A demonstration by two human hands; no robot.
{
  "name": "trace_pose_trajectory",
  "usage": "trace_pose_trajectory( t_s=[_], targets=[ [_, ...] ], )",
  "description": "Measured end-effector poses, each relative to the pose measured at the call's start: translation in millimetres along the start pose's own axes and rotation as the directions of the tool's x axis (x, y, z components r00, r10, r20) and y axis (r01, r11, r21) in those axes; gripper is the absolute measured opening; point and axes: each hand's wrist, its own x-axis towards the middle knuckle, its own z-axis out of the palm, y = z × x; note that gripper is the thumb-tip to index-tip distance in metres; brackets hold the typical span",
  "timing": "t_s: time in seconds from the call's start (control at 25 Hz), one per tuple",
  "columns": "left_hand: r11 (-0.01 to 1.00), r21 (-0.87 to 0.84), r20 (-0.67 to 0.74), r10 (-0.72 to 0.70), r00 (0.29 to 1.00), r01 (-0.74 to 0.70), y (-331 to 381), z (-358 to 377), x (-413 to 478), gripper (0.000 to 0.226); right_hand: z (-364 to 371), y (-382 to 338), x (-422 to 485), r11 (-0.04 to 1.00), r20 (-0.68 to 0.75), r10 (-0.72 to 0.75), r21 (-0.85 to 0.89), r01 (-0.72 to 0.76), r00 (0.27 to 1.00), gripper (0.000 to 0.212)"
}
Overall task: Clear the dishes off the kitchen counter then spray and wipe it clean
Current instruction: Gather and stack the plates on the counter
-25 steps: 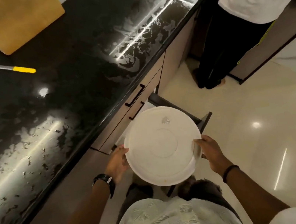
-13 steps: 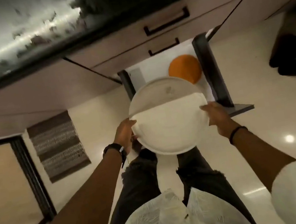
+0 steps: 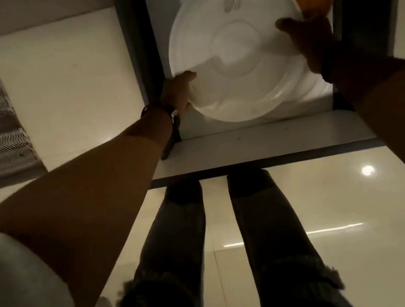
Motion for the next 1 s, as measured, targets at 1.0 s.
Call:
trace_pose_trajectory(
  t_s=[1.0],
  targets=[
    [0.336,0.828,0.384,0.244,0.890,-0.449,-108,-34,-101,0.060,-19,127,-209,0.487,0.324,-0.456,-0.689,0.538,0.829,0.046]
  ],
)
